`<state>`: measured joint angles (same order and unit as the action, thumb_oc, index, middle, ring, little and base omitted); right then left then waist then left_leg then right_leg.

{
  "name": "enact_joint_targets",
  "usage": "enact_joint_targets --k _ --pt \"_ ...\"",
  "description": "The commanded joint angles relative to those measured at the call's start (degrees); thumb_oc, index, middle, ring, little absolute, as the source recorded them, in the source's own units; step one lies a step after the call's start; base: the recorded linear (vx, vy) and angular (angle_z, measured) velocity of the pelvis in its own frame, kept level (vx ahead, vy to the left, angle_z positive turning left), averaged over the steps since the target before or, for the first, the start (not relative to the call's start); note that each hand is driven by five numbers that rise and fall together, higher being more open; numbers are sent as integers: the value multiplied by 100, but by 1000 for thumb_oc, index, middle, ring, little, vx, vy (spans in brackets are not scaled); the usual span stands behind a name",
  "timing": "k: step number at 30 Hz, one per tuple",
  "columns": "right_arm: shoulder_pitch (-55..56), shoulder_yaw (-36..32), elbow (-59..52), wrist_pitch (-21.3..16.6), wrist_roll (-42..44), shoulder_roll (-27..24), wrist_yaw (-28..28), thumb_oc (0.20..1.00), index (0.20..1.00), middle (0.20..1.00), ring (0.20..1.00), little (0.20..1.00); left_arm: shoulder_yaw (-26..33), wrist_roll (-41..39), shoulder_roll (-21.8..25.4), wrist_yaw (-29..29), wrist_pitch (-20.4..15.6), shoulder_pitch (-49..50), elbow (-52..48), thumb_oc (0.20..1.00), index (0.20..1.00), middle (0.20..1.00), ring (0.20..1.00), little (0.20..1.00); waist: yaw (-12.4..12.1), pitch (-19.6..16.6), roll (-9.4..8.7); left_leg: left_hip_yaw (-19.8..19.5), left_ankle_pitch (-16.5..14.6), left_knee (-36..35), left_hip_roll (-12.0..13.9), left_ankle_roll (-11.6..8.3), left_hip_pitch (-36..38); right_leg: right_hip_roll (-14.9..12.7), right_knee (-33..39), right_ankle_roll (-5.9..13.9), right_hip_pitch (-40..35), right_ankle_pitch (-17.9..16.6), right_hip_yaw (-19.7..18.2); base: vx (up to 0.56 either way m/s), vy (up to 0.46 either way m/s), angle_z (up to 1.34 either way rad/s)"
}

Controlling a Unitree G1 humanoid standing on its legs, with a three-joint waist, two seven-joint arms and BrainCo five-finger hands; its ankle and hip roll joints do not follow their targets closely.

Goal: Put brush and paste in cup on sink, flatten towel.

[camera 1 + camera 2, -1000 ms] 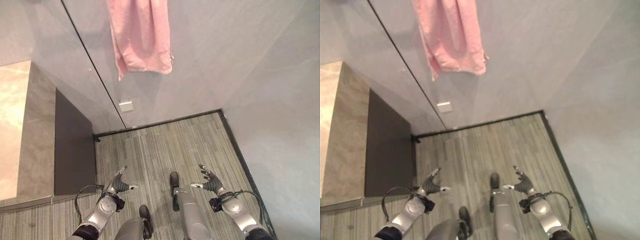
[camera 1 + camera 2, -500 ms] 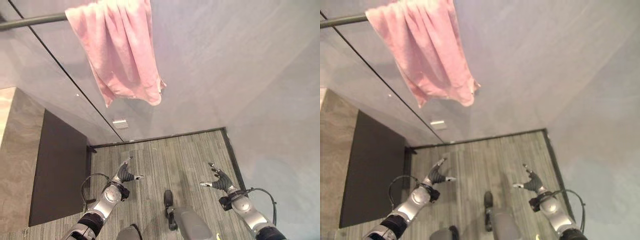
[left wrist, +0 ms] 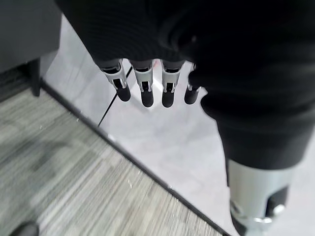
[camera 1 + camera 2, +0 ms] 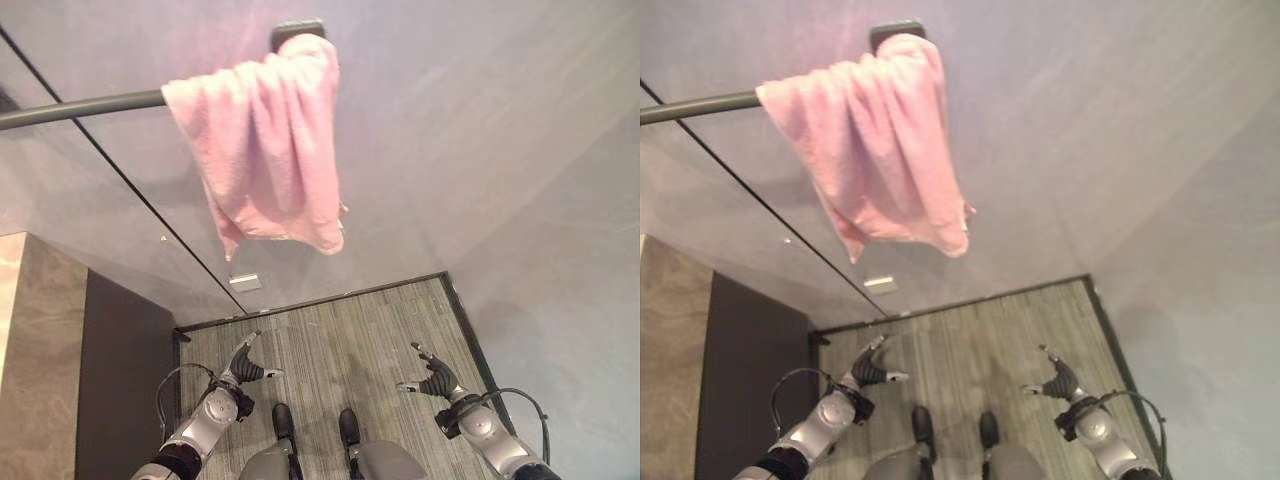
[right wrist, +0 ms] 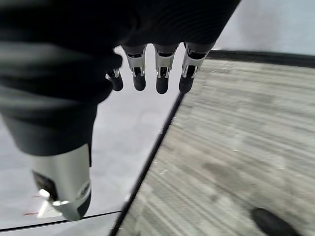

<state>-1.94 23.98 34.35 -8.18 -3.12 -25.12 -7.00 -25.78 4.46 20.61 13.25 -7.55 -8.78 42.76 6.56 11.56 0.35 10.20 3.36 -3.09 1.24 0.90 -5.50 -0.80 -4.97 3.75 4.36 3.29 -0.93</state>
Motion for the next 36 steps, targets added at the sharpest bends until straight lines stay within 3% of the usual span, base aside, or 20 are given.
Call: enact_joint_targets --k 1,3,4,5,6,11,15,22,24,25,27,28,29,30,32,34,36 --pt "-36 101 -165 -106 -173 144 9 1000 1000 1000 1000 1000 107 -36 181 74 -199 101 -213 1000 1000 1000 1000 1000 -125 -263 -267 99 -268 567 -72 -36 -280 -418 -843 528 382 -329 -203 124 216 -10" --pt "-14 108 -170 -104 -183 171 23 1000 1000 1000 1000 1000 112 -7 191 57 -191 133 -165 1000 1000 1000 1000 1000 -100 -283 -267 89 -271 424 -108 -20 -123 -347 -987 556 443 -352 -215 137 161 -13" --pt "11 105 -130 -114 -134 201 34 1000 1000 1000 1000 1000 94 30 214 17 -196 152 -146 1000 1000 1000 1000 1000 -1 -285 -256 -18 -261 353 -162 -14 -26 -31 -931 470 579 -282 -476 112 95 -14" --pt "11 106 -129 -115 -133 200 34 1000 1000 1000 1000 1000 95 30 213 17 -197 153 -145 1000 1000 1000 1000 1000 0 -283 -255 -19 -264 347 -161 -15 -16 -30 -934 468 574 -276 -475 194 89 27" --pt "46 103 -70 -122 -100 190 21 1000 1000 1000 1000 1000 81 39 199 -30 -221 160 -33 1000 1000 1000 1000 1000 26 -294 -276 -73 -328 277 -201 -27 92 -4 -424 419 772 -411 -460 123 18 36" --pt "71 119 -50 -104 -116 207 48 1000 1000 1000 1000 1000 54 96 196 -59 -214 162 -4 1000 1000 1000 1000 1000 146 -220 -357 -283 -485 348 -285 -42 335 -79 31 515 1099 -932 -419 146 -33 18" --pt "106 133 25 -85 -196 202 34 1000 1000 1000 1000 1000 56 102 157 -48 -224 251 -70 1000 1000 1000 1000 1000 59 -359 -434 -356 -509 232 -253 -121 480 -308 558 521 808 -1188 -265 109 -95 50" --pt "145 6 -127 -98 -121 69 -30 1000 1000 1000 1000 1000 88 191 228 -64 -163 406 -159 1000 1000 1000 1000 1000 -89 -452 -424 -536 -440 177 -134 -241 493 -223 703 377 481 -982 -77 62 -135 18" --pt "193 -121 -72 -116 13 31 -81 1000 1000 1000 1000 1000 41 256 199 -67 -152 358 -24 1000 1000 1000 1000 1000 -49 -424 -362 -619 -482 351 -103 -319 366 -177 739 309 428 -879 -53 17 -184 29" --pt "232 -305 -179 -120 257 -79 -108 1000 1000 1000 1000 1000 59 225 160 -54 -139 317 -29 1000 1000 1000 1000 1000 11 -322 -292 -613 -525 1031 -149 -475 84 -199 743 236 388 -845 51 12 -114 32" --pt "234 -345 -177 -135 392 -83 -96 1000 1000 1000 1000 1000 70 205 155 -45 -135 305 -45 1000 1000 1000 1000 1000 3 -298 -277 -687 -516 1213 -175 -510 0 -194 777 218 357 -850 53 9 -51 55" --pt "229 -476 -129 -153 618 -53 -167 1000 1000 1000 1000 1000 37 175 133 -47 -119 237 -24 1000 1000 1000 1000 1000 43 -294 -245 -478 -349 1153 132 -597 -48 -258 803 231 281 -809 115 27 -6 58" --pt "230 -478 -128 -154 620 -56 -167 1000 1000 1000 1000 1000 34 174 132 -48 -118 237 -25 1000 1000 1000 1000 1000 36 -285 -243 -473 -350 1143 136 -602 -28 -253 805 229 268 -805 112 48 82 40" --pt "254 -539 -143 -166 683 -58 -206 1000 1000 1000 1000 1000 26 138 118 -34 -124 211 -22 1000 1000 1000 1000 1000 85 -296 -242 -288 -188 981 440 -676 -54 -368 765 274 276 -773 136 78 118 5" --pt "265 -671 -181 -214 936 -31 -269 1000 1000 1000 1000 1000 29 107 101 23 -143 224 -12 1000 1000 1000 1000 1000 51 -338 -238 -377 -85 647 727 -719 -44 -448 704 321 257 -694 39 106 134 27" --pt "292 -761 -219 -256 1190 -11 -290 1000 1000 1000 1000 1000 -2 93 78 98 -129 257 18 1000 1000 1000 1000 1000 58 -378 -156 -485 253 415 1023 -833 -91 -514 584 367 306 -596 -16 106 180 13" --pt "270 -841 -246 -277 1335 -21 -254 1000 1000 1000 1000 1000 -22 94 90 61 -140 281 -143 1000 1000 1000 1000 1000 69 -403 -77 -653 112 495 1011 -829 1 -529 576 385 276 -559 -98 87 171 -42"
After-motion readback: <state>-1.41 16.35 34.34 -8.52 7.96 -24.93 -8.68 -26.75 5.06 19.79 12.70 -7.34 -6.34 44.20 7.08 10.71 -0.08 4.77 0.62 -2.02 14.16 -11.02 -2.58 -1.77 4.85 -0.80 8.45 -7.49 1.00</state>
